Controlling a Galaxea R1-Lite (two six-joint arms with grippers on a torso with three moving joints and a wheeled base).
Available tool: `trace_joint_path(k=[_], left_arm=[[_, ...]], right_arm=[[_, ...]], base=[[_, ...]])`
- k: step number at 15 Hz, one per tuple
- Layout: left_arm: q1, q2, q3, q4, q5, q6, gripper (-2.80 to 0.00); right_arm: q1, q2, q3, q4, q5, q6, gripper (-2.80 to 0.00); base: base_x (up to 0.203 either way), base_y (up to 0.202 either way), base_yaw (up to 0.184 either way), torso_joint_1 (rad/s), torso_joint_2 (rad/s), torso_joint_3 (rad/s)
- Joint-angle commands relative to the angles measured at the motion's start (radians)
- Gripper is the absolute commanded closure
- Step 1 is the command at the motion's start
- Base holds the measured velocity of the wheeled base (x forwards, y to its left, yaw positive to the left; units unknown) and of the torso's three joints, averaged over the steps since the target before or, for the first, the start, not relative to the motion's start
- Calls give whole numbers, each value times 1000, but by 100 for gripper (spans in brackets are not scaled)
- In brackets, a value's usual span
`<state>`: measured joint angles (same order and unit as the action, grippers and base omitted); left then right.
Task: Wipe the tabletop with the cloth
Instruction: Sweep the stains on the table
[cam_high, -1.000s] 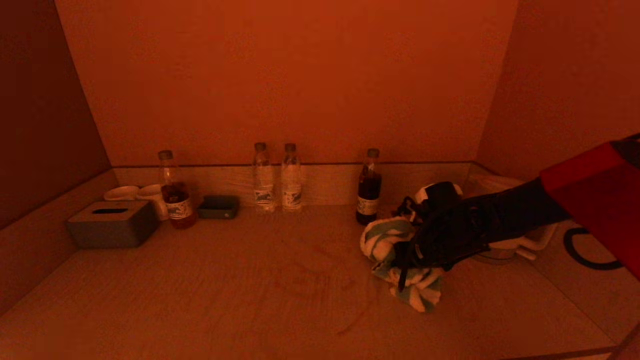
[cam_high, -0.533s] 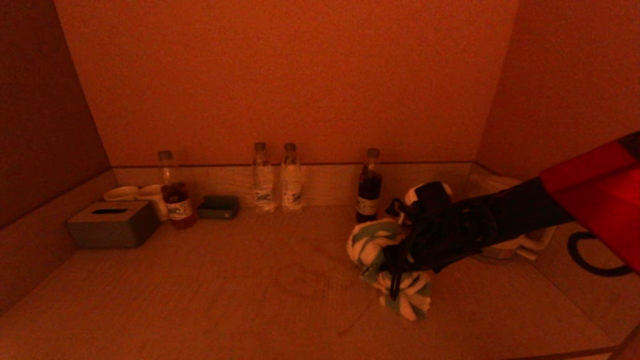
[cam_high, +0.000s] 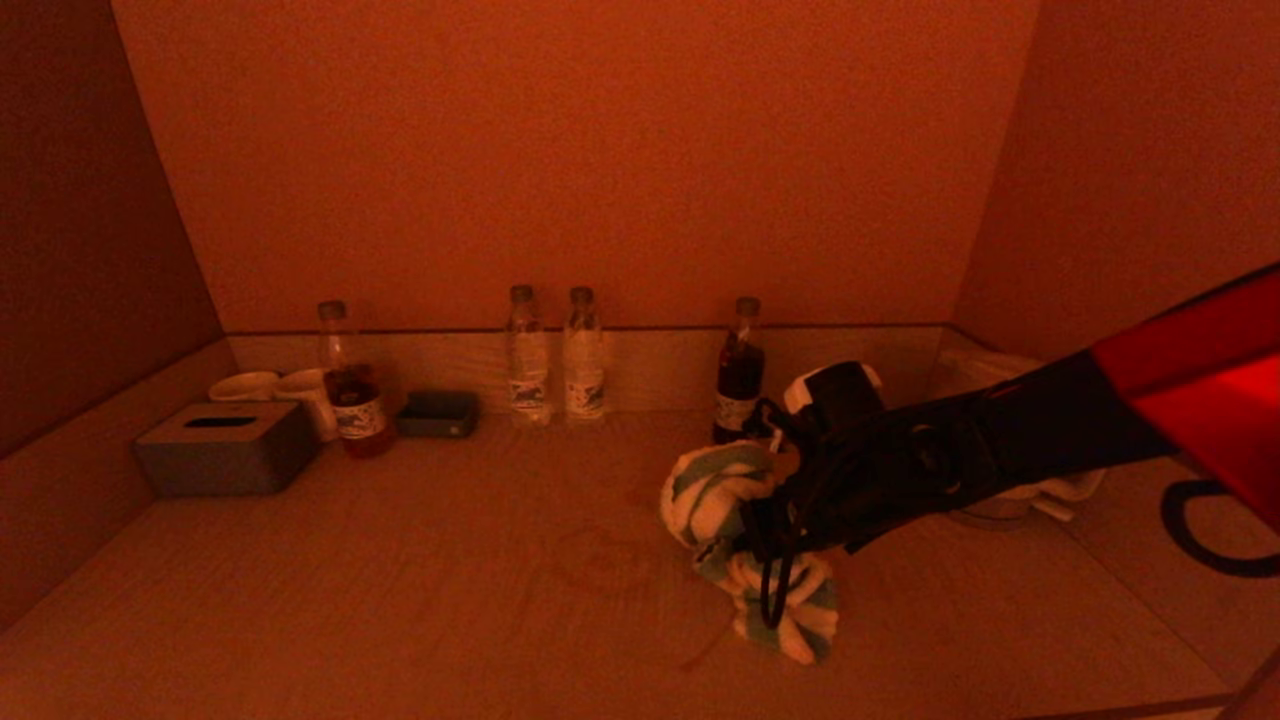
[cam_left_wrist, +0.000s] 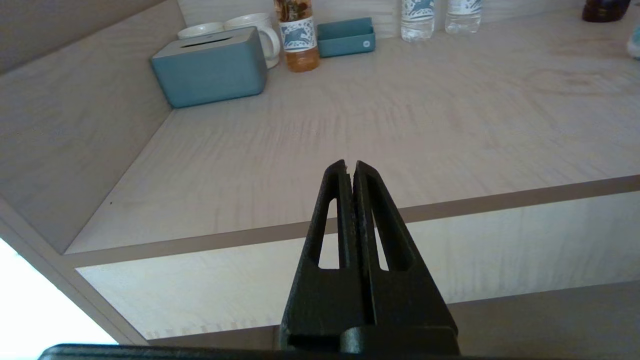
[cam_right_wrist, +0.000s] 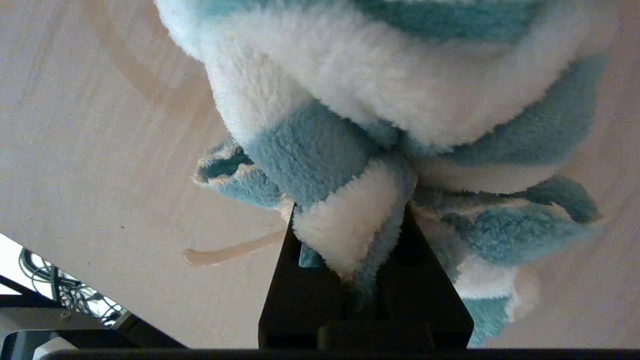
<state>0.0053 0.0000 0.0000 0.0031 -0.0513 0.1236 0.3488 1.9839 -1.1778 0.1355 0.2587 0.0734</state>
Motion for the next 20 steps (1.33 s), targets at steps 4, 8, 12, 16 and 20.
trace_joint_path(k=[4, 8, 12, 16, 20], left_arm=[[1, 0, 0, 0, -1, 1, 0], [1, 0, 0, 0, -1, 1, 0], [1, 0, 0, 0, -1, 1, 0], [1, 0, 0, 0, -1, 1, 0], [1, 0, 0, 0, -1, 1, 0]], right_arm=[[46, -70, 52, -6, 4, -1, 0], [85, -119, 98, -7, 6, -1, 0], [102, -139, 116, -8, 8, -1, 0], [120, -178, 137, -7, 33, -1, 0], [135, -192, 146, -6, 53, -1, 0]], base=[[0, 0, 0, 0, 0, 0], [0, 0, 0, 0, 0, 0], [0, 0, 0, 0, 0, 0], [0, 0, 0, 0, 0, 0], [0, 0, 0, 0, 0, 0]])
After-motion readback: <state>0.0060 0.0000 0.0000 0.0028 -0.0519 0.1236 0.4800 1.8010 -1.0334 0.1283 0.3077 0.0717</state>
